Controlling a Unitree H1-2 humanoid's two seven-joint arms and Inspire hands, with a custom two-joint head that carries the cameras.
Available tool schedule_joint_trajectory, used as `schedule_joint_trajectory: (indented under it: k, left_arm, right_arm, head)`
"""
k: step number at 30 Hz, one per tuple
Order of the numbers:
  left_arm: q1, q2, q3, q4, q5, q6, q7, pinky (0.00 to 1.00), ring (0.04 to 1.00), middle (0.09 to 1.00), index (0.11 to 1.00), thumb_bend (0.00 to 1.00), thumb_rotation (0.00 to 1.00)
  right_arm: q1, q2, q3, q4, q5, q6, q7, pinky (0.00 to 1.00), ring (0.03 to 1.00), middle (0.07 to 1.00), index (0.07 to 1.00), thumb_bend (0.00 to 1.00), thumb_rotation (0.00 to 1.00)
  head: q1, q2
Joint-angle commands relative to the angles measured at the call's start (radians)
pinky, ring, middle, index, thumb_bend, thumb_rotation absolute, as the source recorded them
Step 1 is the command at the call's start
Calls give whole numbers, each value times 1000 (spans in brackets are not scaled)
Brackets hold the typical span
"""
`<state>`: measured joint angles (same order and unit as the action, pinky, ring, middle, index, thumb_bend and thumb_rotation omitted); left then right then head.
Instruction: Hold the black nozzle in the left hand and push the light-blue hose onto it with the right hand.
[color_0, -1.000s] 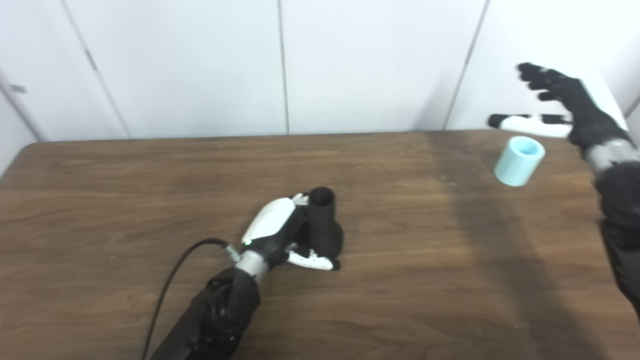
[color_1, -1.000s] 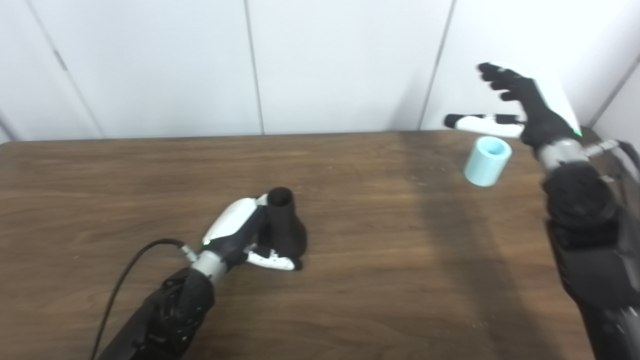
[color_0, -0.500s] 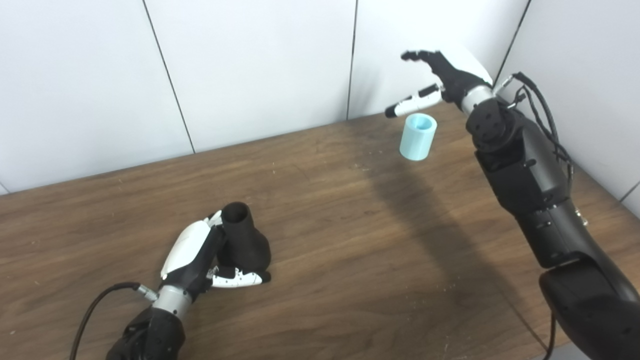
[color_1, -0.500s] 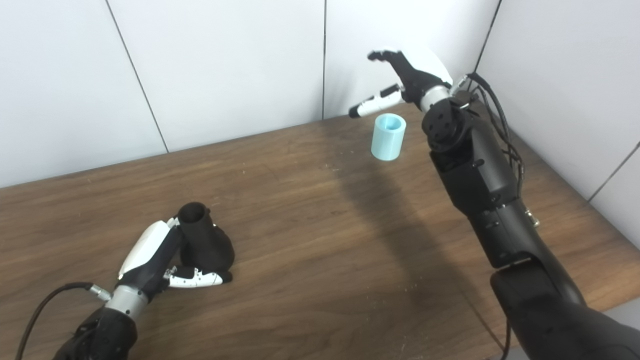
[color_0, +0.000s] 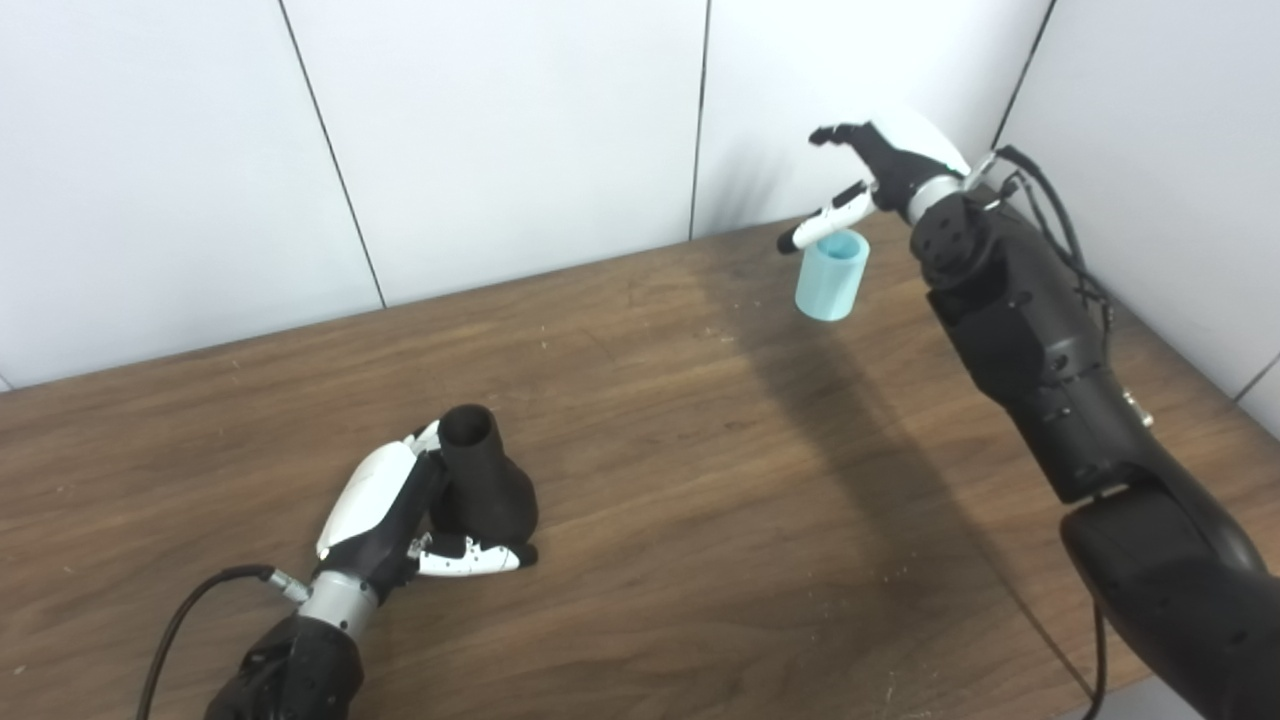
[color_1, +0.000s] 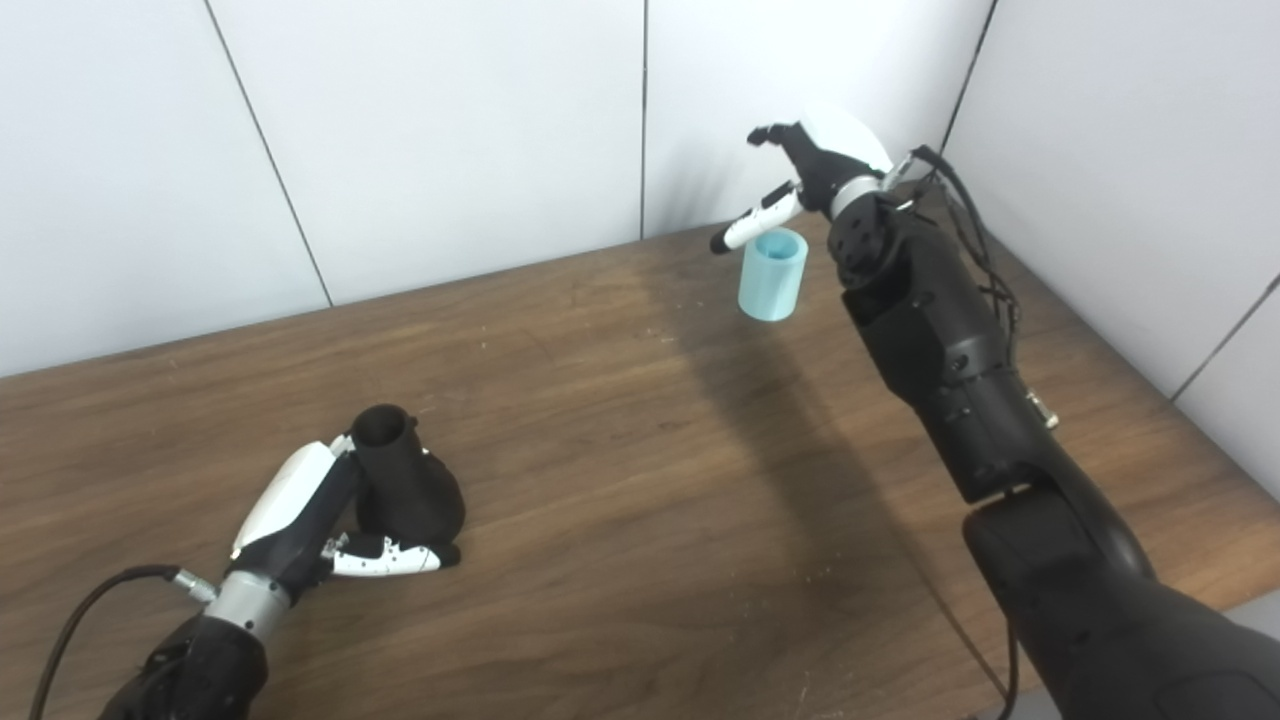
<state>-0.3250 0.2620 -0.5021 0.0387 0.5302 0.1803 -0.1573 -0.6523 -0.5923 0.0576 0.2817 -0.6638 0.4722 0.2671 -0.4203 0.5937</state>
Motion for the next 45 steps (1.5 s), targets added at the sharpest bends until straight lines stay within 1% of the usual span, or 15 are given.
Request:
schedule_joint_trajectory:
  k: [1,5,8,10,14,16,18,22,26,29,33,39,41,42,45]
  left_arm:
    - [96,61,-39,150,47,76,-90,1000,1000,915,481,524,48]
    - [98,58,-39,148,45,80,-89,1000,1000,916,481,524,48]
    - [100,58,-39,145,46,83,-87,1000,1000,916,481,524,48]
    - [102,57,-39,144,47,83,-86,1000,1000,916,481,524,48]
    - [106,56,-40,141,47,88,-86,1000,1000,916,481,524,48]
    - [107,54,-40,145,47,87,-84,1000,1000,916,481,524,48]
    - [107,53,-39,148,45,86,-83,1000,1000,916,481,524,47]
    - [102,56,-35,143,39,92,-90,1000,1000,916,480,524,47]
    - [101,57,-34,137,39,91,-91,1000,1000,916,480,524,47]
    - [101,57,-34,134,40,89,-89,1000,1000,916,481,524,47]
    - [101,56,-34,144,38,78,-83,1000,1000,913,482,524,47]
    - [97,50,-34,150,34,77,-83,1000,1000,913,482,524,48]
    - [95,47,-33,152,32,79,-83,1000,1000,913,482,524,48]
    - [94,47,-33,152,30,79,-84,1000,1000,913,482,524,48]
    - [96,49,-31,155,28,76,-82,1000,1000,913,482,524,48]
  right_arm:
    - [-97,-56,13,3,-25,-15,-30,926,943,910,860,902,268]
    - [-133,-63,58,60,-24,-7,4,925,939,911,866,922,267]
    - [-165,-60,71,98,-44,-3,60,895,929,911,868,940,255]
    - [-180,-55,68,111,-68,-3,99,840,917,908,870,954,244]
    - [-219,-47,46,112,-149,-2,227,761,898,896,869,974,235]
    - [-239,-43,36,113,-198,-2,284,745,891,889,863,981,225]
    - [-252,-35,29,121,-235,-2,314,740,889,882,860,983,217]
    - [-280,-27,56,164,-285,-3,346,748,881,860,859,976,197]
    - [-298,-26,74,194,-307,-3,365,784,923,898,855,971,183]
    - [-316,-34,101,220,-318,-3,379,812,957,933,848,975,173]
    - [-328,-36,128,235,-338,-3,402,830,970,947,833,981,140]
    - [-318,-38,158,222,-360,-3,427,829,965,948,813,981,122]
    - [-311,-43,180,227,-357,-3,424,825,940,938,797,981,114]
    - [-306,-46,188,228,-354,-3,422,806,914,924,788,980,112]
    - [-292,-51,203,236,-342,-3,408,785,915,926,789,983,119]
  head:
    - [3,1]
    - [6,3]
    - [10,7]
    - [14,9]
    - [18,13]
    - [19,14]
    - [21,16]
    - [24,19]
    - [25,20]
    - [25,21]
    - [21,24]
    - [24,23]
    - [26,24]
    - [28,25]
    - [30,25]
